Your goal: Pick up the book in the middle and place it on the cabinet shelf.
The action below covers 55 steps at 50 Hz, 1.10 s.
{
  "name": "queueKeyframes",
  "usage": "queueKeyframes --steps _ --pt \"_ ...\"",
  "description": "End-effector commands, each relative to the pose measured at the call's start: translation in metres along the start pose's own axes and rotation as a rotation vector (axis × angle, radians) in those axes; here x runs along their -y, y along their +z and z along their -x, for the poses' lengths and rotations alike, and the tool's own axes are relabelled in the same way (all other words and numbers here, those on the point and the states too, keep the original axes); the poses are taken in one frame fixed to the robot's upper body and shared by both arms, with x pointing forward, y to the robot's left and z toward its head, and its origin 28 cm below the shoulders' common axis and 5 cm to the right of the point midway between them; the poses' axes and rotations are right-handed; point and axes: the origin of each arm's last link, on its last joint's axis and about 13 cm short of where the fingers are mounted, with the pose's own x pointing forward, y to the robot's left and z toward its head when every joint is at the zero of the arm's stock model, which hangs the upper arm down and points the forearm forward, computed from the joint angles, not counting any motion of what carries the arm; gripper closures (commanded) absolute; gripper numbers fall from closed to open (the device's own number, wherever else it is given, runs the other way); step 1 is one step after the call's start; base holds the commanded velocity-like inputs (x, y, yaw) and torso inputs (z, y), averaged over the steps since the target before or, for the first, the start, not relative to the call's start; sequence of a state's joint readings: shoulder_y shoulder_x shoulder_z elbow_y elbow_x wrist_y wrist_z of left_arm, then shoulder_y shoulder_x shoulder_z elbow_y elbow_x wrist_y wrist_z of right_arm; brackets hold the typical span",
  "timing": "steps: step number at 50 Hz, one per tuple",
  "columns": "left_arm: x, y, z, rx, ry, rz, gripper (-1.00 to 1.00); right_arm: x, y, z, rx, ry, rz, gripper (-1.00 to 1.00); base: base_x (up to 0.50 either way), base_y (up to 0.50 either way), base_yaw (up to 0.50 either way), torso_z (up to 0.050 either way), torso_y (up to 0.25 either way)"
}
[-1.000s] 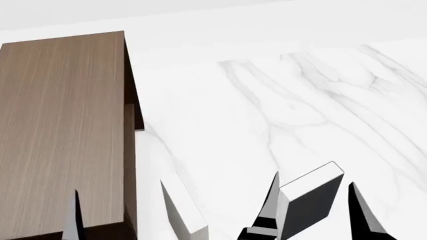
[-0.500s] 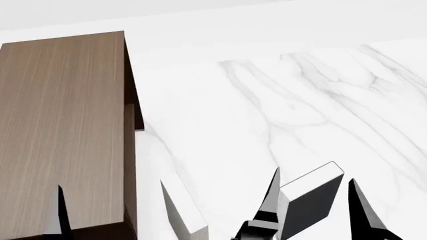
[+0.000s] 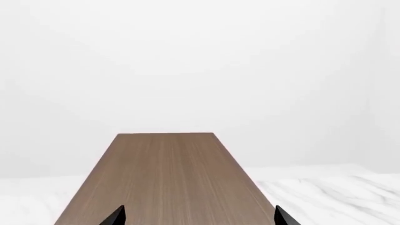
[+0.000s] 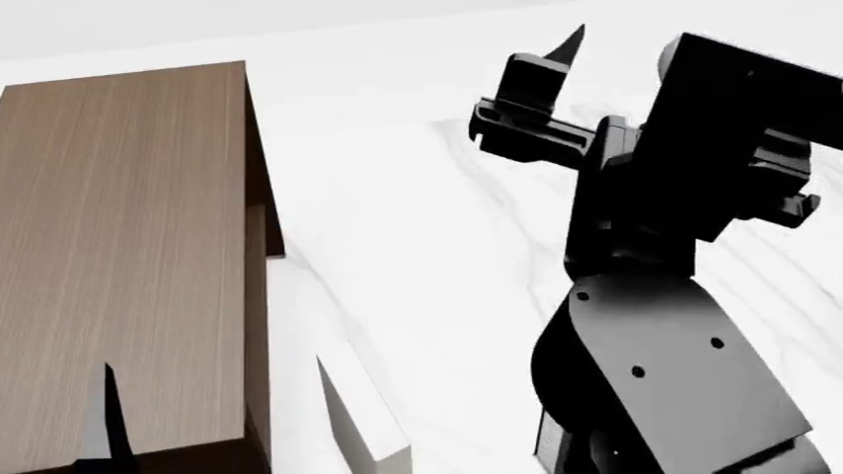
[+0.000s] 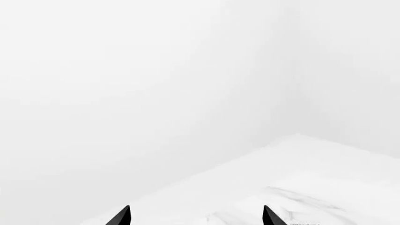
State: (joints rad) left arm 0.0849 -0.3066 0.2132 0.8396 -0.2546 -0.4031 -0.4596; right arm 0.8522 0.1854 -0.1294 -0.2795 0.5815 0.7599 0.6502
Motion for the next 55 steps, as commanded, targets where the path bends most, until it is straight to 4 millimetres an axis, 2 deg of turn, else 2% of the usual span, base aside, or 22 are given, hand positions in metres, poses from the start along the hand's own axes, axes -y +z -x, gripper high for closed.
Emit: queueKeyframes --steps 1,2,3,7,8,11,18,20,23,26,30,32,41,45,50,55 --pt "-0.001 0.002 -0.002 0.022 -0.004 0.014 -1.00 -0.021 0.023 -0.057 0.000 -0.269 0.052 -1.00 0.00 0.00 0.00 0.000 0.000" --pt "-0.001 0.002 -0.002 0.025 -0.001 0.005 -1.00 -0.021 0.018 -0.063 -0.018 -0.385 0.023 -1.00 0.00 0.00 0.00 0.000 0.000" --pt "-0.001 0.003 -0.002 0.026 -0.002 0.007 -1.00 -0.021 0.015 -0.066 -0.009 -0.419 0.014 -1.00 0.00 0.00 0.00 0.000 0.000" --pt "0.000 0.003 -0.001 0.025 -0.004 0.008 -1.00 -0.023 0.007 -0.074 -0.122 -0.486 -0.008 -1.00 0.00 0.00 0.00 0.000 0.000" --pt "0.000 0.002 -0.002 0.024 -0.006 0.009 -1.00 -0.025 0.002 -0.080 -0.204 -0.530 -0.030 -1.00 0.00 0.00 0.00 0.000 0.000" --pt "0.000 0.002 -0.001 0.023 -0.004 0.009 -1.00 -0.030 -0.002 -0.088 -0.257 -0.593 -0.031 -1.00 0.00 0.00 0.00 0.000 0.000" --pt "0.001 0.001 -0.001 0.023 -0.005 0.011 -1.00 -0.042 0.000 -0.101 -0.354 -0.688 -0.086 -1.00 0.00 0.00 0.00 0.000 0.000" --pt "0.000 0.002 -0.001 0.024 -0.005 0.014 -1.00 -0.048 0.000 -0.106 -0.389 -0.664 -0.078 -1.00 0.00 0.00 0.00 0.000 0.000" --pt "0.000 0.001 -0.001 0.021 -0.004 0.014 -1.00 -0.055 0.002 -0.110 -0.409 -0.716 -0.020 -1.00 0.00 0.00 0.00 0.000 0.000" --pt "0.000 0.001 -0.001 0.019 -0.007 0.011 -1.00 -0.056 0.000 -0.112 -0.422 -0.803 0.014 -1.00 0.00 0.00 0.00 0.000 0.000" --pt "-0.002 0.003 0.000 0.024 -0.006 0.013 -1.00 -0.060 -0.007 -0.111 -0.488 -0.819 0.001 -1.00 0.00 0.00 0.00 0.000 0.000" --pt "-0.004 0.005 0.000 0.030 0.000 0.018 -1.00 -0.062 -0.006 -0.113 -0.462 -0.837 0.027 -1.00 0.00 0.00 0.00 0.000 0.000" --pt "-0.001 0.003 -0.002 0.028 -0.009 0.026 -1.00 -0.059 -0.010 -0.115 -0.612 -1.007 -0.018 -1.00 0.00 0.00 0.00 0.000 0.000" --pt "-0.001 0.003 -0.002 0.028 -0.011 0.026 -1.00 -0.056 -0.011 -0.117 -0.634 -1.023 -0.072 -1.00 0.00 0.00 0.00 0.000 0.000" --pt "-0.001 0.002 -0.002 0.025 -0.010 0.027 -1.00 -0.050 -0.013 -0.115 -0.633 -1.045 -0.055 -1.00 0.00 0.00 0.00 0.000 0.000" --pt "-0.001 0.002 -0.002 0.025 -0.009 0.025 -1.00 -0.051 -0.017 -0.112 -0.701 -1.053 -0.095 -1.00 0.00 0.00 0.00 0.000 0.000"
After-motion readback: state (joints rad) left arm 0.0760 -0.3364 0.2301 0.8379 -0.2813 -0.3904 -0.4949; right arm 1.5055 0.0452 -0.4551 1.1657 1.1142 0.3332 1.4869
